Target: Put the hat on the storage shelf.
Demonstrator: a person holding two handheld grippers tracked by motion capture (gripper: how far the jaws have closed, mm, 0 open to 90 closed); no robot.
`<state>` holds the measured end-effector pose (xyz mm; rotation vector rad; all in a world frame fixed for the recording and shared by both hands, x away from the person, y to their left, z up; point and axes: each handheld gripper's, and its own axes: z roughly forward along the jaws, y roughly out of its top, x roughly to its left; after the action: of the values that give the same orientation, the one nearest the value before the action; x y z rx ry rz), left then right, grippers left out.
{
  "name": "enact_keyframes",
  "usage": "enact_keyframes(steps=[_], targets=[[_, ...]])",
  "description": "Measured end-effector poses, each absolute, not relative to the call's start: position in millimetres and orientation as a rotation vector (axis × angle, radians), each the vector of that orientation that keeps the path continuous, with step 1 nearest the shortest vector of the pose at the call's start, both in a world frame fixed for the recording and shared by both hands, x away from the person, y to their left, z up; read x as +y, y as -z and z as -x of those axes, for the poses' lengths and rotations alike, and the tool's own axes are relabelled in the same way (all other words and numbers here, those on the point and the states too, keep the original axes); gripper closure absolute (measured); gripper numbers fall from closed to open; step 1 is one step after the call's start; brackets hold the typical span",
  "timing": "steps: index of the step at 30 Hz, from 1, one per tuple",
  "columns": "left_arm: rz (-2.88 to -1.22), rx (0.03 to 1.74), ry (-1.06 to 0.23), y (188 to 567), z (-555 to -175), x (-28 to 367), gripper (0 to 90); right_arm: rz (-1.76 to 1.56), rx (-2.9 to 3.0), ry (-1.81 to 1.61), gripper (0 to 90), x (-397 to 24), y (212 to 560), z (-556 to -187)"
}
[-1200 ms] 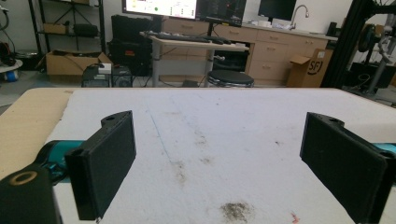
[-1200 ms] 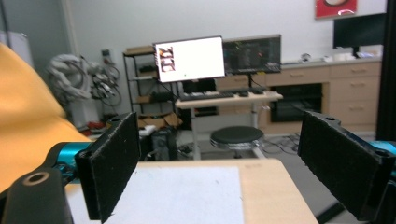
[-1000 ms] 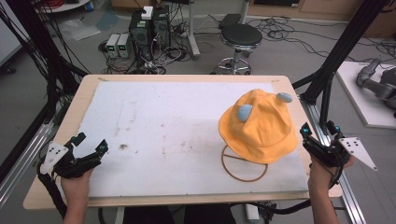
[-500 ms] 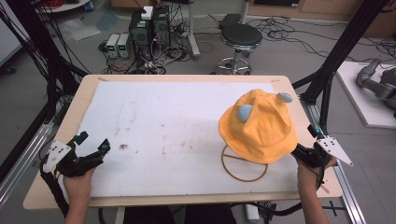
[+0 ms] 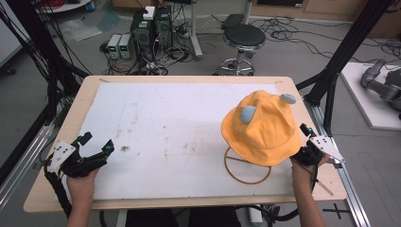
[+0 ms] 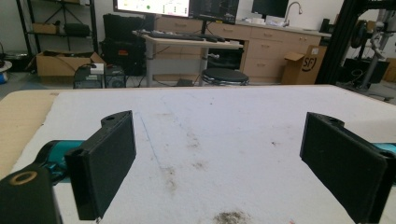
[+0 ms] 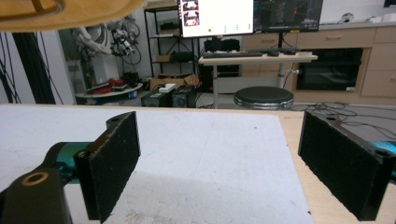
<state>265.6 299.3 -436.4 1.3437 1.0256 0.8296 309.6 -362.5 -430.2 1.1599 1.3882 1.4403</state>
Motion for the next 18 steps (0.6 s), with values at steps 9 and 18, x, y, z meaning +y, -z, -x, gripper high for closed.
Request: enact_keyframes(steps=[9,18], targets=[[-1.352,1.029,-0.833,437.4,-266.8,298.5,11.0,-1.119,1.429,-1.448,12.6,-362.3,430.0,-310.2],[-1.335,1.021,-0.839,435.1,-266.8,298.4,11.0,-1.082,1.439,-1.466,12.7,-364.1,428.1,-305.8]])
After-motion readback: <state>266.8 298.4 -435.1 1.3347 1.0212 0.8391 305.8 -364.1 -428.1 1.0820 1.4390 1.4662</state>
